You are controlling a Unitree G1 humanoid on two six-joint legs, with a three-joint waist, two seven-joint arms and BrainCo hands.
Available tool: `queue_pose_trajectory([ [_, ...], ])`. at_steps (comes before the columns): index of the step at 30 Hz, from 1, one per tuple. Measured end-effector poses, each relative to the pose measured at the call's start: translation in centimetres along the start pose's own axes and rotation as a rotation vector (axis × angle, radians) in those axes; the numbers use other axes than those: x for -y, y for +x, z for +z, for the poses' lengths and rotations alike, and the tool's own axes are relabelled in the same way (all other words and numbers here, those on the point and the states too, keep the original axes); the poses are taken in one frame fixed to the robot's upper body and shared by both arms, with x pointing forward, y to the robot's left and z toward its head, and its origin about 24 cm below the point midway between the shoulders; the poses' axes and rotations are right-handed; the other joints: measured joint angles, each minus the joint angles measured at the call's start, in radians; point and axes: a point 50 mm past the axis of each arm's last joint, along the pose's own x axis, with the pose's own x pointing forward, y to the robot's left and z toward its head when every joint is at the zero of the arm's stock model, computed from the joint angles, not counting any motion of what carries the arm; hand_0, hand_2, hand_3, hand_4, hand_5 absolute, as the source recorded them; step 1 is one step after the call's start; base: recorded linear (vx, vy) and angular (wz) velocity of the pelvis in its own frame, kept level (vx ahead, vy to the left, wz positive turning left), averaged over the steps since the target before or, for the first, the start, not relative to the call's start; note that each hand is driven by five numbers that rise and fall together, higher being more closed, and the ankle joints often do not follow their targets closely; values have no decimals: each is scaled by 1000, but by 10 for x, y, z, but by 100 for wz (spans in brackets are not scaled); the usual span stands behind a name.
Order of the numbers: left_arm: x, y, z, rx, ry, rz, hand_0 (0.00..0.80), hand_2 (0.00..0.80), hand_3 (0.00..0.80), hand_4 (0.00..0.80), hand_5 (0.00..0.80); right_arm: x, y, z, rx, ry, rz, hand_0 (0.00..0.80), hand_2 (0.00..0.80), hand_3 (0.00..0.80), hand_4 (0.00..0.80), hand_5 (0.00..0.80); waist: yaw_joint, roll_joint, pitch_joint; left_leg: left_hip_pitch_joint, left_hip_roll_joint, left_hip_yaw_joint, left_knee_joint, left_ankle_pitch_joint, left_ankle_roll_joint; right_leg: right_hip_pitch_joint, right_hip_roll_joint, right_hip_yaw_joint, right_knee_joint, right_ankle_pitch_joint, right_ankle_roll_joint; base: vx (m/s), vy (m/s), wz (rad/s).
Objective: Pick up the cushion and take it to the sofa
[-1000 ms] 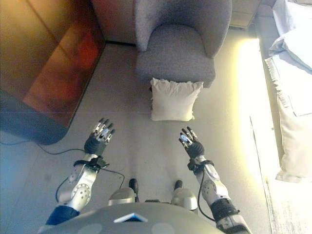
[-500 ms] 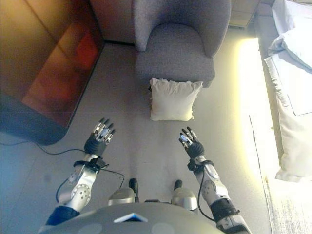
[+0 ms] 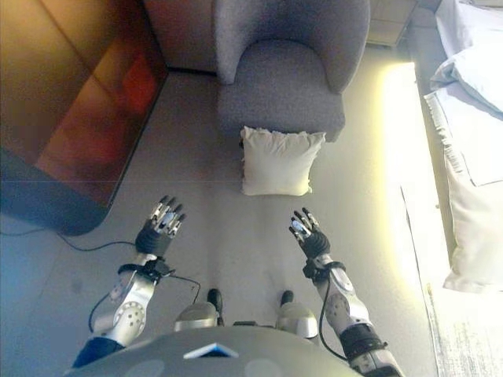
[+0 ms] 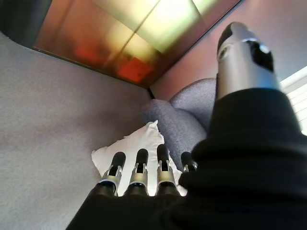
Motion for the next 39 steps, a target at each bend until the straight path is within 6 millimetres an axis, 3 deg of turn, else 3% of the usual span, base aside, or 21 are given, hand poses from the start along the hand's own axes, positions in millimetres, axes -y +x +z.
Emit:
queue_pose_trajectory([
  [3, 1, 0, -1, -1, -6, 0, 0, 0, 0, 0, 0, 1, 0, 1, 3, -2, -2, 0, 0, 0, 0, 0, -1, -7, 11, -32, 1, -7, 66, -9, 4, -10, -7, 14, 16, 0, -6, 0, 183, -10],
  [5, 3, 1, -2, 1, -19, 1, 0, 0, 0, 0, 0, 4, 1, 8, 13, -17, -5, 0, 0, 0, 0, 0, -1, 23, 4, -20, -2, -9, 27, -43, 14, -44, 0, 35, 46, -1, -1, 40, 203, -28],
  [12, 4, 7, 6, 22, 4, -10, 0, 0, 0, 0, 0, -1, 1, 2, 19, 27, -8, 0, 0, 0, 0, 0, -31, 10, 4, -6, -73, 15, -29, -18, 67, -110, -72, 56, 150, -20, 47, 9, 158, -6],
  [15, 4, 15, 9, 28, 14, -15, 0, 0, 0, 0, 0, -4, 1, -1, 21, 42, -8, 0, 0, 0, 0, 0, -30, 22, 20, -14, -83, 36, 4, -37, 88, -189, -88, 12, 301, -29, 46, 1, 199, -20],
  [17, 1, 18, 11, 26, 24, -11, 0, 0, 0, 0, 0, -6, 4, 2, 33, 37, 1, 0, 0, 0, 0, 0, -29, 33, 45, -9, -63, 52, 42, -65, 94, -251, -109, -27, 448, -16, 28, 130, 86, -27],
  [21, -7, 14, 13, 15, 54, 2, 0, 0, 0, 0, 0, -5, 1, -2, 28, 46, -12, 0, 0, 0, 0, 0, -27, 13, 40, 7, -62, 87, 40, -69, 98, -287, -155, -69, 496, -19, 14, 244, -124, -19],
  [23, -8, 13, 12, 8, 58, 5, 0, 0, 0, 0, 0, -6, 2, -1, 31, 47, -8, 0, 0, 0, 0, 0, -27, -4, 34, 3, -63, 87, 32, -67, 94, -287, -177, -63, 417, -17, 22, 299, -188, -17],
  [26, -10, 11, 12, 1, 64, -4, 0, 0, 0, 0, 0, -6, 2, -1, 34, 48, -10, 0, 0, 0, 0, 0, -45, -30, 27, -32, -64, 36, 30, -48, 60, -260, -189, -20, 193, 5, 80, 335, -158, 13],
  [27, -10, 11, 9, -10, 62, -5, 0, 0, 0, 0, 0, -4, 2, 0, 36, 46, -16, 0, 0, 0, 0, 0, -63, -36, 30, -33, -59, 8, 18, -39, 46, -233, -177, -21, 153, 63, 99, 381, -165, 59],
  [29, -8, 8, -1, -33, 42, -19, 0, 0, 0, 0, 0, 3, -1, 2, 43, 48, -40, 0, 0, 0, 0, 0, -93, -21, 35, -2, -38, -10, -26, -33, 37, -210, -136, -26, 153, 65, 62, 437, -220, 45],
  [30, -6, 6, -5, -42, 30, -28, 0, 0, 0, 0, 0, 8, -2, 6, 52, 41, -53, 0, 0, 0, 0, 0, -98, -16, 40, 5, -44, -7, 20, -38, 30, -205, -134, -32, 164, 54, 46, 394, -231, 22],
  [32, -3, 2, -10, -55, 17, -47, 0, 0, 0, 0, 0, 18, -7, 15, 74, 15, -74, 0, 0, 0, 0, 0, -114, 8, 39, 12, -28, -8, 39, -97, 13, -200, -117, -52, 206, 25, 45, 390, -221, 21],
  [34, -5, 2, -9, -48, 18, -42, 0, 0, 0, 0, 0, 21, -9, 16, 78, 15, -87, 0, 0, 0, 0, 0, -113, 3, 40, 32, -26, -19, 25, -97, 13, -201, -119, -47, 253, -2, 41, 466, -243, 19],
  [37, -6, 2, -7, -46, 19, -38, 0, 0, 0, 0, 0, 15, -6, 10, 71, 39, -74, 0, 0, 0, 0, 0, -117, -18, 35, 65, -27, -40, 12, -105, 10, -240, -127, -5, 365, -80, 49, 404, -229, 12],
  [39, -11, 1, -5, -42, 23, -20, 0, 0, 0, 0, 0, 8, -4, 8, 51, 40, -48, 0, 0, 0, 0, 0, -114, -26, 23, 75, -8, -49, 10, -115, -5, -258, -105, 30, 391, -104, 43, 400, -246, -4],
])
